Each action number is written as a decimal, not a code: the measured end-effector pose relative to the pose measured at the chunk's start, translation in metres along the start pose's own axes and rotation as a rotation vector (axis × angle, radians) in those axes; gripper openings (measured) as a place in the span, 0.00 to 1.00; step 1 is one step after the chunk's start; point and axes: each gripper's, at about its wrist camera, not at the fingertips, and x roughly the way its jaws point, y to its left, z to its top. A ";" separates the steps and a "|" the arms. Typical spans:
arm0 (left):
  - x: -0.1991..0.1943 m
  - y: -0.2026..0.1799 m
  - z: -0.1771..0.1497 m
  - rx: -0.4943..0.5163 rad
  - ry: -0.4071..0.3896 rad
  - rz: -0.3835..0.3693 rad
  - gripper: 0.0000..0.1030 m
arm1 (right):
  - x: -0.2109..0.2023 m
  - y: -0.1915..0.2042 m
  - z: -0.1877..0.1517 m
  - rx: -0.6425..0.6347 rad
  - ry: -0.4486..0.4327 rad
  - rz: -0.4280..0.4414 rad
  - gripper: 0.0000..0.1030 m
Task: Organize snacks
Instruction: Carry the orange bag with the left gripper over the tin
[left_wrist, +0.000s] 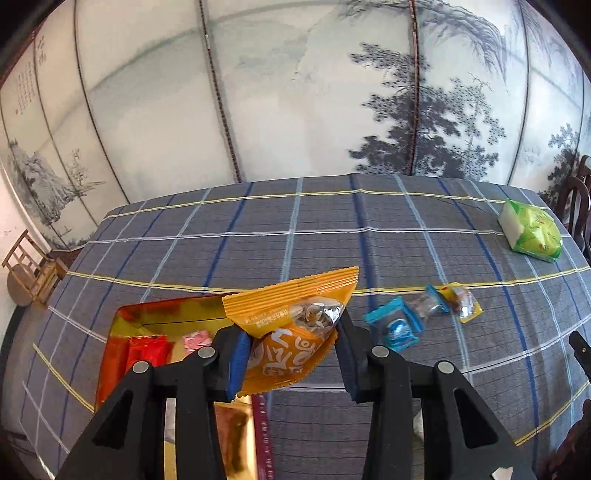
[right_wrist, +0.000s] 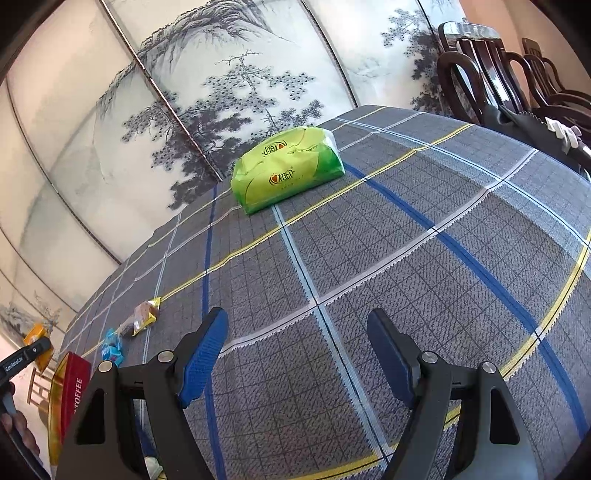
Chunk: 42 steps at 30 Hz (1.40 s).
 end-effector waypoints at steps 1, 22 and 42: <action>0.001 0.012 0.000 -0.009 -0.002 0.014 0.36 | 0.000 0.000 0.000 0.000 0.001 -0.002 0.76; -0.017 0.154 -0.048 -0.088 0.033 0.097 0.37 | 0.007 -0.002 -0.002 0.008 0.016 -0.021 0.76; -0.019 0.145 -0.125 -0.046 0.085 0.049 0.37 | 0.007 -0.001 -0.003 0.001 0.023 -0.018 0.76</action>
